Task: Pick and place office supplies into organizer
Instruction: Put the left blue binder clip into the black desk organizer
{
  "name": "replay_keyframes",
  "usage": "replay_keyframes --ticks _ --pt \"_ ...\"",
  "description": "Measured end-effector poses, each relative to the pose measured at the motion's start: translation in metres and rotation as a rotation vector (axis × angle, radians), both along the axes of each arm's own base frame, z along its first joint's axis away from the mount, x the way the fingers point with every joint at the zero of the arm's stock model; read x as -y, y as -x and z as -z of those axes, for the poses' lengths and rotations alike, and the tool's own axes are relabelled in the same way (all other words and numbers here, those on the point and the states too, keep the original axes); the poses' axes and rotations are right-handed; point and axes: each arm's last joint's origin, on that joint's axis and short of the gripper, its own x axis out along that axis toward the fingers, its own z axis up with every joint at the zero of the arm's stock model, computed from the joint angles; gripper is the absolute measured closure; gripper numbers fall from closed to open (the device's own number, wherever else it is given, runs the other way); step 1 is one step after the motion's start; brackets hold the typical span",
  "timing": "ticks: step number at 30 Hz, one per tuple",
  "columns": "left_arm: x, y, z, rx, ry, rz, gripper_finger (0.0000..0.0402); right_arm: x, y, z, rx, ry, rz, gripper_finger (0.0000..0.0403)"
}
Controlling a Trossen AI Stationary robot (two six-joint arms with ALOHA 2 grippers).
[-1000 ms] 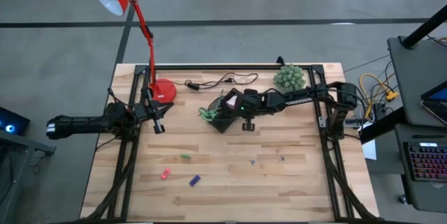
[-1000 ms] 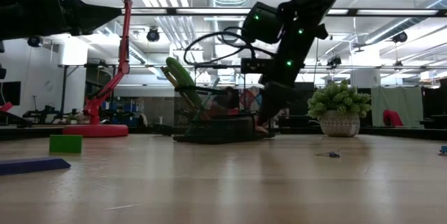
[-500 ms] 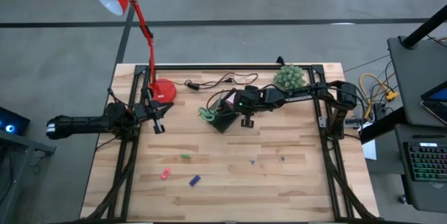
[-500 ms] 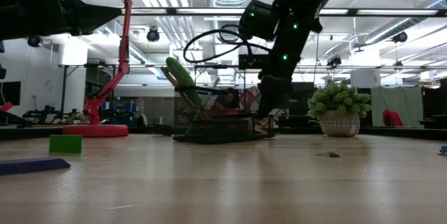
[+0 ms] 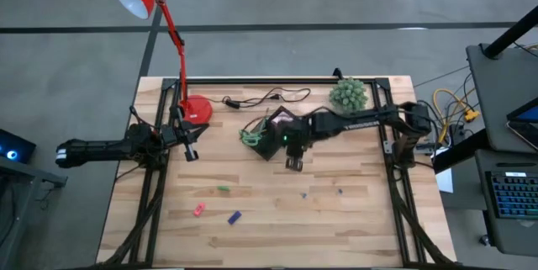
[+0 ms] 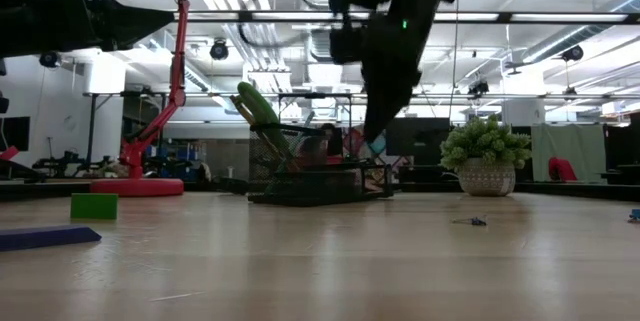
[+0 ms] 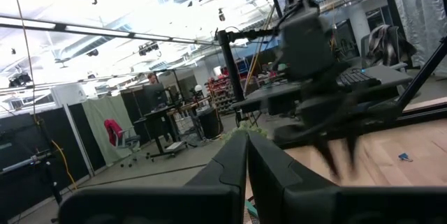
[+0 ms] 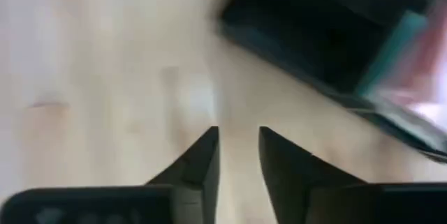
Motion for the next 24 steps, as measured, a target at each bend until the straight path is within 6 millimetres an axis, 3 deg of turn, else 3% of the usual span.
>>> replay_keyframes --ticks 8,12,17,24 --pt "0.000 0.000 0.000 0.000 0.000 0.000 0.0402 -0.094 0.008 -0.006 0.018 -0.008 -0.238 0.0227" --pt "0.000 0.000 0.000 0.000 0.000 0.000 0.0402 -0.128 0.019 -0.004 0.027 0.052 -0.149 0.0215" --pt "0.000 0.000 0.000 0.000 0.000 0.000 0.0402 -0.143 0.027 0.000 0.051 0.068 0.064 0.0215" --pt "0.000 0.000 0.000 0.000 0.000 0.000 0.0402 -0.139 0.043 0.021 -0.073 0.020 0.244 0.0206"
